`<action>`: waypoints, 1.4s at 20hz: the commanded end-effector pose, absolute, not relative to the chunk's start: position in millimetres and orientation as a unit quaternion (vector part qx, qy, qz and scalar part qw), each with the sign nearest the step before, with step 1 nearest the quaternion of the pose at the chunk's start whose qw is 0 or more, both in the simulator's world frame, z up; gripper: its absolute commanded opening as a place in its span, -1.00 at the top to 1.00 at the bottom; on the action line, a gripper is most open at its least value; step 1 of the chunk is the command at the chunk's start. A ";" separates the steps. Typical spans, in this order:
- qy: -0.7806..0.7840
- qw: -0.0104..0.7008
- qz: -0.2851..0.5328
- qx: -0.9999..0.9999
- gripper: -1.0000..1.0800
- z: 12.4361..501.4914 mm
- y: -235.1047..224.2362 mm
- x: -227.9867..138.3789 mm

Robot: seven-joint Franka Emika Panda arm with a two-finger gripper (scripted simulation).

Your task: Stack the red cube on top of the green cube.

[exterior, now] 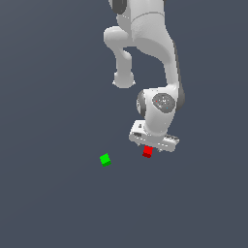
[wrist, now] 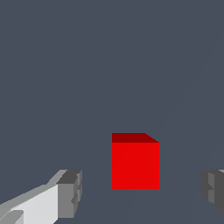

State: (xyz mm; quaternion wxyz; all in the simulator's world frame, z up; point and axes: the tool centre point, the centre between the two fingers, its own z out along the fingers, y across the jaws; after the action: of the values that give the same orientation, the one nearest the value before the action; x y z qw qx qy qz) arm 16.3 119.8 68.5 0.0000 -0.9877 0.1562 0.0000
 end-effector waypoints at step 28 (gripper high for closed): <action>0.157 0.000 0.000 -0.988 1.00 21.2 119.4 16.6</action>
State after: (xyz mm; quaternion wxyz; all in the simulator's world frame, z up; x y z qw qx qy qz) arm 16.3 119.4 20.2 -0.0001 -0.9876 0.1568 0.0004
